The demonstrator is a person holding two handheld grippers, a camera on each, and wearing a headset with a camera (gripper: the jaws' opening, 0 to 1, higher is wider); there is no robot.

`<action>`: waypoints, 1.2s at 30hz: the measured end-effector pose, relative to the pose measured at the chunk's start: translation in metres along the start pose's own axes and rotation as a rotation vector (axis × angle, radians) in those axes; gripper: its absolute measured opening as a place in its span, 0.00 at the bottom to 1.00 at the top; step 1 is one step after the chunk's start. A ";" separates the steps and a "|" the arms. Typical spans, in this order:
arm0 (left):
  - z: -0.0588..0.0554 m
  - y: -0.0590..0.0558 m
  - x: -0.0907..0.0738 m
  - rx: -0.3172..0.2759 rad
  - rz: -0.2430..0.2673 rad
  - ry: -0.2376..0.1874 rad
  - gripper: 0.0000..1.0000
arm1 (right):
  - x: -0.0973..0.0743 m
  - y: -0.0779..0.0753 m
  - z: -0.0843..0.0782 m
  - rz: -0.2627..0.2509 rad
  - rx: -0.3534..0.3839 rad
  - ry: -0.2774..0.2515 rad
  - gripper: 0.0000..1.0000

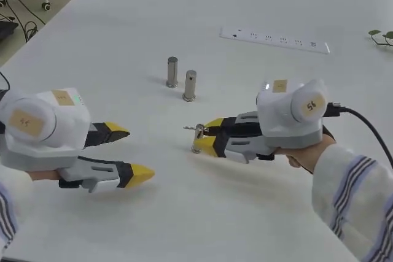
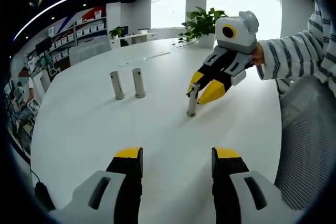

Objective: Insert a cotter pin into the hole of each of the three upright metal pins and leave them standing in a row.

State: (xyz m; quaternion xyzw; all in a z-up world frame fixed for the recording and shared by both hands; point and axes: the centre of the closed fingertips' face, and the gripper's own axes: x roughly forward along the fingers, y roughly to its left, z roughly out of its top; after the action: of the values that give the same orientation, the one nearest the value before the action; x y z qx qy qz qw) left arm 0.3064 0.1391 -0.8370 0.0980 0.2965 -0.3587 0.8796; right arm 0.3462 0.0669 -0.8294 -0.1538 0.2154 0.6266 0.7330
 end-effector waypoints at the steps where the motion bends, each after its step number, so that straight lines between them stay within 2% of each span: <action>1: 0.000 0.000 0.000 0.000 -0.001 0.001 0.52 | 0.000 0.000 0.000 0.000 -0.004 0.001 0.16; 14: 0.004 0.002 0.003 -0.017 -0.027 -0.009 0.54 | -0.016 -0.003 0.003 -0.040 0.004 -0.039 0.28; 17: 0.005 0.004 0.005 -0.015 -0.027 -0.009 0.54 | -0.021 0.001 0.006 -0.031 0.031 -0.065 0.32; 24: 0.009 0.008 0.008 -0.012 -0.024 -0.015 0.54 | -0.037 0.008 0.008 -0.045 0.053 -0.079 0.39; 27: 0.012 0.012 0.010 -0.016 -0.020 -0.022 0.54 | -0.044 0.011 0.009 -0.055 0.097 -0.106 0.45; 29: 0.015 0.016 0.012 -0.018 -0.015 -0.025 0.54 | -0.049 0.014 0.009 -0.056 0.112 -0.112 0.45; 36: 0.027 0.028 0.020 -0.014 -0.001 -0.038 0.54 | -0.062 0.024 0.009 -0.073 0.130 -0.121 0.56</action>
State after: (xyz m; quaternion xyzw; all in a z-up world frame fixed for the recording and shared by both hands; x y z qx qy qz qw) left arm 0.3488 0.1373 -0.8286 0.0850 0.2823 -0.3590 0.8855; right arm 0.3163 0.0225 -0.7886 -0.0756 0.2052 0.5922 0.7755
